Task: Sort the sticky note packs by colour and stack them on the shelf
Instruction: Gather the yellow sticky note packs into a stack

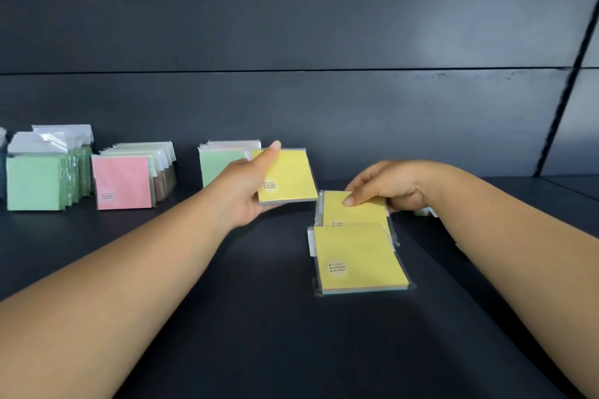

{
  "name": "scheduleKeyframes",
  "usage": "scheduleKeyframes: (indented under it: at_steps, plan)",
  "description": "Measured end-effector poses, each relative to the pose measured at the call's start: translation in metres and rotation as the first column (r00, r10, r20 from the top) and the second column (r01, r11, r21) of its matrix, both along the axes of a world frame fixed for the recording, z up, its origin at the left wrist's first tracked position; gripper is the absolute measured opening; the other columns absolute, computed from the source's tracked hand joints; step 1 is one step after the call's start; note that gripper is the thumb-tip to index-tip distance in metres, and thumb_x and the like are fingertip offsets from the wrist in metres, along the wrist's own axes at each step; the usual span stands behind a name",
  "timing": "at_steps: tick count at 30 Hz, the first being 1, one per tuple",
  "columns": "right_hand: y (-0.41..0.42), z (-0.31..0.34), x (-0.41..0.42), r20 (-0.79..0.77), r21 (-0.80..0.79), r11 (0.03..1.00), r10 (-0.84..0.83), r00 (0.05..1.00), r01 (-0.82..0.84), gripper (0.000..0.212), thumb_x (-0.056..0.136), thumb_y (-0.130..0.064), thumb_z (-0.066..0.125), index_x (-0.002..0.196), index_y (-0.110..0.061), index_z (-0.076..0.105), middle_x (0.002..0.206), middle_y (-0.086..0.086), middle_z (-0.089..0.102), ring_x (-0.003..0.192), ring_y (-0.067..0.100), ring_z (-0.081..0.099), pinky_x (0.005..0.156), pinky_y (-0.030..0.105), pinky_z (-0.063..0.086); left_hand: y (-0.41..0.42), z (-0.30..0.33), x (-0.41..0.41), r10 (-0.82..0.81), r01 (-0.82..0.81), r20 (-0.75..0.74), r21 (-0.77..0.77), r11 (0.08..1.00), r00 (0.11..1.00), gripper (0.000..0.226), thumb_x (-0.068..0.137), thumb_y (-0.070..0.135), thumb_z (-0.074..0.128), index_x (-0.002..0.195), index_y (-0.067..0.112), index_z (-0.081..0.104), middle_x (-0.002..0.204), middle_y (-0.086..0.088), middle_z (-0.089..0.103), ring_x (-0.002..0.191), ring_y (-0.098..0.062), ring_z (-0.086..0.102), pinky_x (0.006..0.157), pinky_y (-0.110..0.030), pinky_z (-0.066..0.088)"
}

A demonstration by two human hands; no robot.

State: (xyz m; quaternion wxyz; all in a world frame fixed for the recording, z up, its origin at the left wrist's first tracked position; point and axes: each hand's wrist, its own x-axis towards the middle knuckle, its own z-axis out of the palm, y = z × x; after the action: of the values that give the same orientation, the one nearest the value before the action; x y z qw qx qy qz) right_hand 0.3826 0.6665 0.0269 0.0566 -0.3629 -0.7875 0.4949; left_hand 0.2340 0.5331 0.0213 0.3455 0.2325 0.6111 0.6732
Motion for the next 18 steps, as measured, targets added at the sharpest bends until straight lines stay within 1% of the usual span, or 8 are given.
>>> scheduleKeyframes:
  at_steps: [2,5,8,11,13,16,18]
  plan:
    - [0.002,0.001,0.001,-0.092,-0.067,0.996,-0.058,0.994,0.052,0.014,0.081,0.001,0.065,0.079,-0.012,0.061,0.080,0.005,0.064,0.074,0.016,0.061,0.074,0.029,0.049,0.001,-0.001,0.000,-0.014,0.014,0.004,-0.009,1.000,1.000,0.028,0.086,0.042,0.060,0.087,0.015,0.054,0.091,-0.005,0.067,0.081,-0.019,0.066,0.065,-0.033,0.054]
    - [0.004,0.006,0.003,-0.240,-0.139,0.984,-0.140,0.961,0.108,0.016,0.081,0.003,0.063,0.079,-0.013,0.060,0.078,0.004,0.064,0.072,0.015,0.061,0.067,0.029,0.051,0.003,-0.003,-0.001,-0.016,0.016,-0.010,-0.023,1.000,1.000,0.029,0.085,0.044,0.060,0.087,0.016,0.055,0.090,-0.004,0.067,0.082,-0.020,0.066,0.067,-0.033,0.055]
    - [0.007,0.011,0.004,-0.354,-0.143,0.979,-0.186,0.916,0.144,0.015,0.079,0.002,0.065,0.084,-0.012,0.062,0.083,0.006,0.065,0.074,0.016,0.063,0.070,0.030,0.053,0.004,-0.004,-0.001,-0.012,0.012,-0.019,-0.013,1.000,1.000,0.029,0.086,0.044,0.059,0.088,0.016,0.055,0.089,-0.003,0.067,0.082,-0.018,0.066,0.067,-0.033,0.055]
    - [0.005,0.019,0.006,-0.459,-0.145,0.972,-0.234,0.857,0.187,0.015,0.080,0.002,0.065,0.088,-0.011,0.062,0.086,0.006,0.065,0.076,0.017,0.063,0.065,0.029,0.051,0.002,-0.003,-0.001,-0.025,0.025,0.008,0.035,0.999,1.000,0.031,0.088,0.045,0.056,0.094,0.015,0.056,0.094,-0.005,0.068,0.086,-0.020,0.067,0.070,-0.034,0.055]
    - [0.002,0.024,0.008,-0.491,-0.132,0.975,-0.223,0.842,0.181,0.014,0.081,0.001,0.064,0.087,-0.011,0.063,0.085,0.006,0.065,0.076,0.016,0.063,0.062,0.027,0.051,0.001,0.000,0.000,-0.056,0.053,0.043,0.075,0.996,0.997,0.030,0.091,0.043,0.052,0.102,0.016,0.057,0.100,-0.006,0.068,0.091,-0.022,0.067,0.071,-0.037,0.055]
    - [0.000,0.031,0.012,-0.492,-0.090,0.985,-0.174,0.853,0.149,0.013,0.081,-0.001,0.064,0.087,-0.013,0.065,0.082,0.004,0.067,0.072,0.013,0.065,0.053,0.021,0.052,0.000,0.004,0.003,-0.053,0.047,0.048,0.115,0.992,0.997,0.023,0.098,0.030,0.044,0.112,0.014,0.052,0.105,-0.008,0.066,0.088,-0.025,0.066,0.061,-0.041,0.055]
    - [0.001,0.034,0.016,-0.513,-0.094,0.987,-0.162,0.843,0.132,0.013,0.081,-0.001,0.065,0.087,-0.013,0.065,0.080,0.003,0.069,0.067,0.012,0.067,0.050,0.019,0.052,-0.001,0.005,0.003,-0.064,0.059,0.039,0.119,0.991,0.997,0.022,0.099,0.028,0.042,0.114,0.014,0.048,0.111,-0.010,0.063,0.090,-0.028,0.065,0.060,-0.044,0.056]
